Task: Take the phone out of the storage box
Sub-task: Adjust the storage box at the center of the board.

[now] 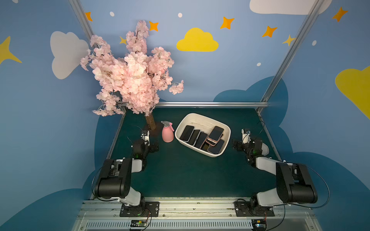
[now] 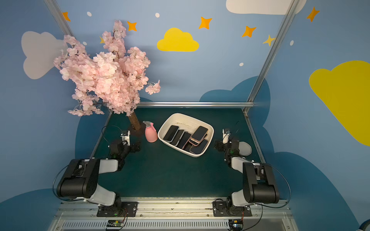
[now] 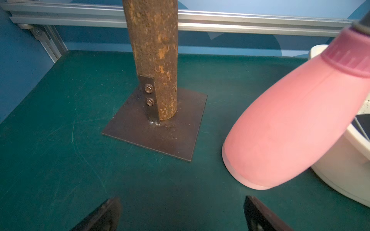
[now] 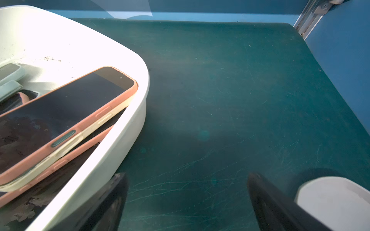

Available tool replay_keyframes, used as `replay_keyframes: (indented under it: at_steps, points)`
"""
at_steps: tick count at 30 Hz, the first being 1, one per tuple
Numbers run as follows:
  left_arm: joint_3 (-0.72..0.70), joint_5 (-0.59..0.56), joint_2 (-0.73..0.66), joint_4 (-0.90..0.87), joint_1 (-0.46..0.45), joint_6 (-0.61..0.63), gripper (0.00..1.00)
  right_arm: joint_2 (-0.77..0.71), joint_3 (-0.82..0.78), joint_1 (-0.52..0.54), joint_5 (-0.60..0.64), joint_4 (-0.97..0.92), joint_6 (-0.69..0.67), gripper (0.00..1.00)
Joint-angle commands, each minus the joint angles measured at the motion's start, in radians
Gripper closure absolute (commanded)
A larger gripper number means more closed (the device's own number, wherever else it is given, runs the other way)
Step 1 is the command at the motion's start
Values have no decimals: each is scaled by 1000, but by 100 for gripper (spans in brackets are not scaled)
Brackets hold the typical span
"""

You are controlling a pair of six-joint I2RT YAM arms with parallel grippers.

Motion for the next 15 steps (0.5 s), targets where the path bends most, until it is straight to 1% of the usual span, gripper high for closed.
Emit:
replay_keyframes:
  at_steps: [1,15]
  points:
    - [-2,12,-6,20,-1,7,0,6,1,2,6,7,-4,1]
    - [-2,13,-6,20,0,7,0,7,2,-2,0,9,-2,2]
